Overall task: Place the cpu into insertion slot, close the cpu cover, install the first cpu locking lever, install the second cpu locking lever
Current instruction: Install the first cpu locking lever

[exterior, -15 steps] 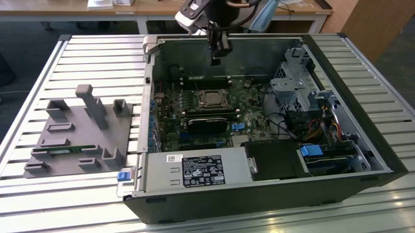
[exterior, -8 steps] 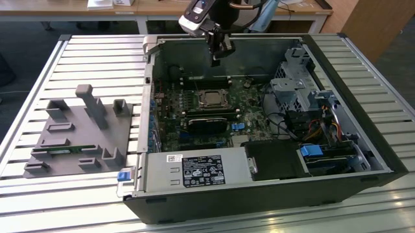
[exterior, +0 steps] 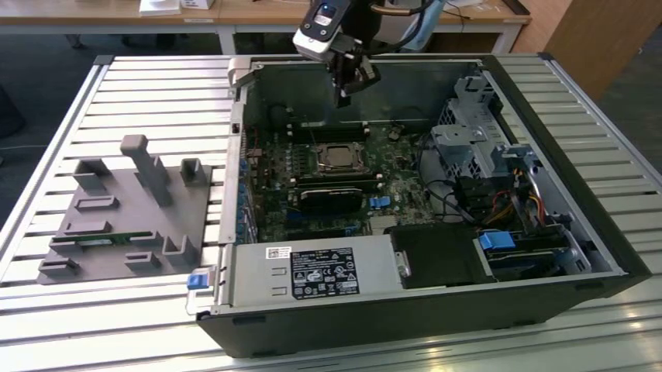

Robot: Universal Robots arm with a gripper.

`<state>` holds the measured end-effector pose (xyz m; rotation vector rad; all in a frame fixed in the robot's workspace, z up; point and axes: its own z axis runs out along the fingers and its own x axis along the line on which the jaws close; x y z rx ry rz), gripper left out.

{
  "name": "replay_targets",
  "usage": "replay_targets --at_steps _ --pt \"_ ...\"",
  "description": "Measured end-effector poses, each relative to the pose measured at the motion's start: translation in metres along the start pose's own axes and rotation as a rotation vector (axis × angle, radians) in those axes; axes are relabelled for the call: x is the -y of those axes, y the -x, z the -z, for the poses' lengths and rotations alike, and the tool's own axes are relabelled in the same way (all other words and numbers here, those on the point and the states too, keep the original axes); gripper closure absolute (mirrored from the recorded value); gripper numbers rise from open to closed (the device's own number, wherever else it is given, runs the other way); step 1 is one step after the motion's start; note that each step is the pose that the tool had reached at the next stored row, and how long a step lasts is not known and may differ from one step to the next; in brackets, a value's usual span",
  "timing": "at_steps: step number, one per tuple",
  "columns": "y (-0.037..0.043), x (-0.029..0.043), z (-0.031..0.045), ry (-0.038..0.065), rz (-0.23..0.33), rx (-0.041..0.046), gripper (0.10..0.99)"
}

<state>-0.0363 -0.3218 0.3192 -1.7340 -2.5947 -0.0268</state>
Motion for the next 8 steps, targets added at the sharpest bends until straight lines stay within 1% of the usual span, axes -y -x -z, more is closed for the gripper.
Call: replay_targets --at_steps 8 --pt "0.0000 0.0000 -0.0002 -0.003 0.109 -0.0003 0.980"
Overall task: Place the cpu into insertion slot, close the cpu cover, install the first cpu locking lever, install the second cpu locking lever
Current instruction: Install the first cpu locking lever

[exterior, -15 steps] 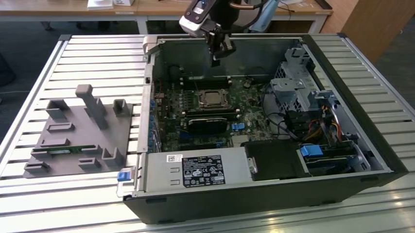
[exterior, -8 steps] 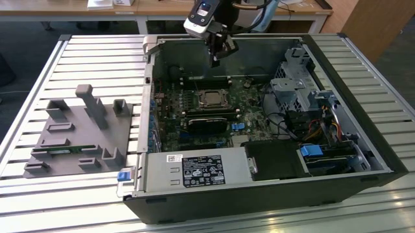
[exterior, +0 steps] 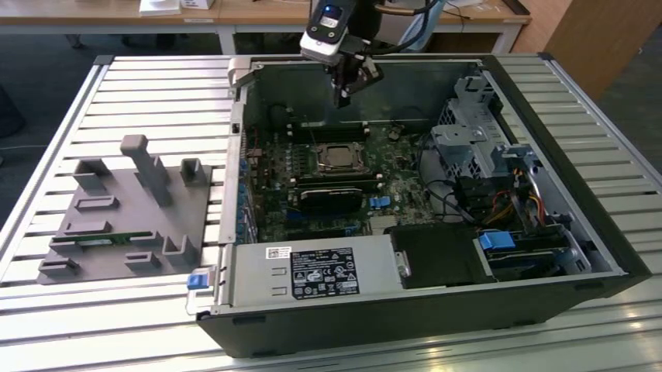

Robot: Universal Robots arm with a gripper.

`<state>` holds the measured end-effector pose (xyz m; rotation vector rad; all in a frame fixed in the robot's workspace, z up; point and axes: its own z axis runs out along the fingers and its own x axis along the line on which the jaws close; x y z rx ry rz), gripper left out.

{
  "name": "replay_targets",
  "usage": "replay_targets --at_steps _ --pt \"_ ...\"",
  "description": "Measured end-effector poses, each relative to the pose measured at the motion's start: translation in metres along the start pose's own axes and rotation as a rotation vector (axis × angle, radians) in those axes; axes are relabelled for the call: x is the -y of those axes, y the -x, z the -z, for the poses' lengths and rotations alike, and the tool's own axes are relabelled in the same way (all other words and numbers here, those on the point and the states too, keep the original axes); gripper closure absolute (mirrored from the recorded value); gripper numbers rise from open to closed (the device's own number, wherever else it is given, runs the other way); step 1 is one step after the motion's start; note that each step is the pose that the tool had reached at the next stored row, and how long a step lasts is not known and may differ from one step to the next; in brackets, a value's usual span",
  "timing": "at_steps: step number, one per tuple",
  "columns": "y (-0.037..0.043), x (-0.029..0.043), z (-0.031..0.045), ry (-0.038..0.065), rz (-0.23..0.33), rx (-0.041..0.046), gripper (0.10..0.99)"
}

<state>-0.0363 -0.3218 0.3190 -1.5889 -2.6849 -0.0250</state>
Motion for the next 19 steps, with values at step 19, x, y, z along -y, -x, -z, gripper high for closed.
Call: replay_targets --at_steps 19 --pt "0.0000 0.0000 -0.0012 -0.007 0.268 -0.0007 0.980"
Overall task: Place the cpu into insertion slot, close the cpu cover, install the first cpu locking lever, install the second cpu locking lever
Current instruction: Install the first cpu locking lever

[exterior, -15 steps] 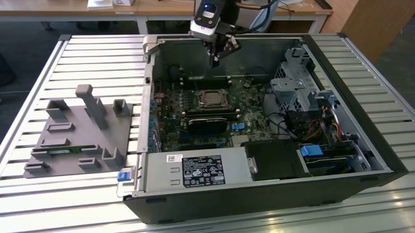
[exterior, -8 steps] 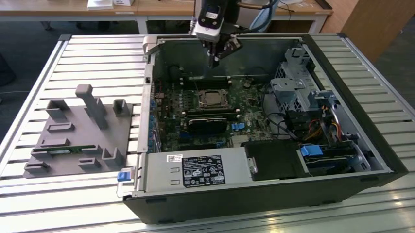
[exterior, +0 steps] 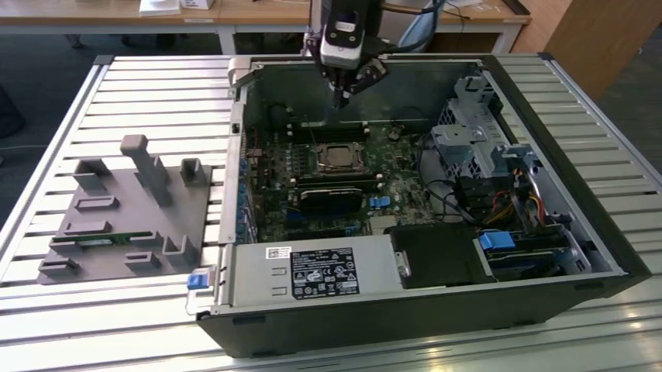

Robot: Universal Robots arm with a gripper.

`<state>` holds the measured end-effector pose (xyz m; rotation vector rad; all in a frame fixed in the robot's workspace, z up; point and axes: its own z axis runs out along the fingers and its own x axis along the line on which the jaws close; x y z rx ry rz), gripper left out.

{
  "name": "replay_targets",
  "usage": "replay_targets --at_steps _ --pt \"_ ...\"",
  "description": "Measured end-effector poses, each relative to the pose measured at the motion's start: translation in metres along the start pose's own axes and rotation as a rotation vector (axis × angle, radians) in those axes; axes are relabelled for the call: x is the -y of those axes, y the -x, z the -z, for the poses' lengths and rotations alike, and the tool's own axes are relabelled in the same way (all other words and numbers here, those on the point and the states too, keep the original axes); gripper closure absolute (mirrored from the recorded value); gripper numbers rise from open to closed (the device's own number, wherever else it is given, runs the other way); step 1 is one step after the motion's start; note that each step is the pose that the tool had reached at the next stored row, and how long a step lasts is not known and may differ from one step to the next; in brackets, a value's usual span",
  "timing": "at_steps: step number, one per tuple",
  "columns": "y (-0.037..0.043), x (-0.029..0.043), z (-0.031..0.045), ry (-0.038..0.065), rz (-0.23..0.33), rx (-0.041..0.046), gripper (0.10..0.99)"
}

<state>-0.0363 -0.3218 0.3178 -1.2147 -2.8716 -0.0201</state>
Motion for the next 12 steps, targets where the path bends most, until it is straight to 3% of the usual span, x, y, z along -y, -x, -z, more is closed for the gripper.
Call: replay_targets --at_steps 7,12 --pt "0.0001 0.0000 -0.0020 -0.002 0.124 0.0014 0.980" --pt "0.0001 0.0000 -0.0029 0.019 0.163 0.0182 0.980"
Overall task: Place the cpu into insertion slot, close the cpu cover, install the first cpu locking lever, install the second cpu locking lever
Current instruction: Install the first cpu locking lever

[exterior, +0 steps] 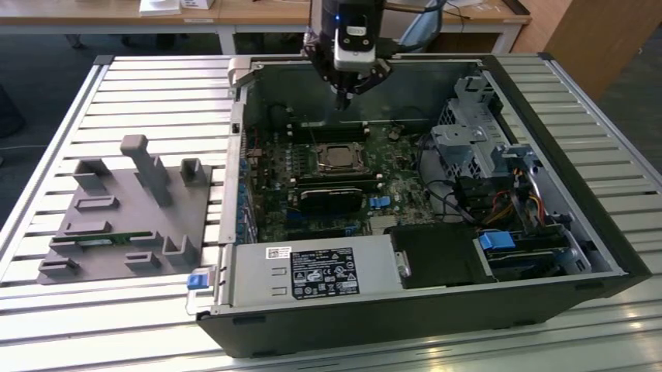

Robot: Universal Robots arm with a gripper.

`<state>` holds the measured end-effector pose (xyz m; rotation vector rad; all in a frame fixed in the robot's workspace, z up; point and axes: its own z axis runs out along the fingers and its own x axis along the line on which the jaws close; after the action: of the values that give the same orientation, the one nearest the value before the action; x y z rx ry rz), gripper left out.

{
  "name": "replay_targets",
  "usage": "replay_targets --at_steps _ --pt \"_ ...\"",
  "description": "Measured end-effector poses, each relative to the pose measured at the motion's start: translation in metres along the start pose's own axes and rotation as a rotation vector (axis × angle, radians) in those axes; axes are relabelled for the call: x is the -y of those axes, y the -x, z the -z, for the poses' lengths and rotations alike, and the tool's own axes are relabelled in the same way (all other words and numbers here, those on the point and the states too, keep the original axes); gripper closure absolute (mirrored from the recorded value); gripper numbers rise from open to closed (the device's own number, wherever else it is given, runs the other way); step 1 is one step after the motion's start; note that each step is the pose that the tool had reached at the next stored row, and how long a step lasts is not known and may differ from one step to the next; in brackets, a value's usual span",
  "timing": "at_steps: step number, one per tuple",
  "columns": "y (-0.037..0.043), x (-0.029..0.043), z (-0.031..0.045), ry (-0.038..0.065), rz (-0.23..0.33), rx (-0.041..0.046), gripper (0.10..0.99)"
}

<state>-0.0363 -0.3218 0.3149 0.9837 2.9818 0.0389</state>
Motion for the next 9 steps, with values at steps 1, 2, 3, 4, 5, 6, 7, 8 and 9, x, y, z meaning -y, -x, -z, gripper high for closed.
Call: replay_targets --at_steps 1,2,3,4,5,6,7,8,9 --pt "0.0000 0.0000 -0.0002 0.004 0.008 0.0033 0.980" --pt "0.0000 0.0000 -0.0003 0.008 0.015 0.0065 0.980" --pt "0.0000 0.0000 -0.0005 0.012 0.023 0.0101 0.980" --pt "0.0000 -0.0001 -0.0007 0.015 0.034 0.0134 0.980" --pt "0.0000 0.0000 -0.0012 0.019 0.066 0.0173 0.980" --pt "0.0001 0.0000 -0.0016 0.020 0.102 0.0179 0.980" --pt "0.0000 0.0000 -0.0019 0.020 0.120 0.0180 0.980" --pt "0.0000 0.0001 -0.0022 0.021 0.137 0.0182 0.980" --pt "0.0000 0.0001 -0.0025 0.022 0.157 0.0184 0.980"
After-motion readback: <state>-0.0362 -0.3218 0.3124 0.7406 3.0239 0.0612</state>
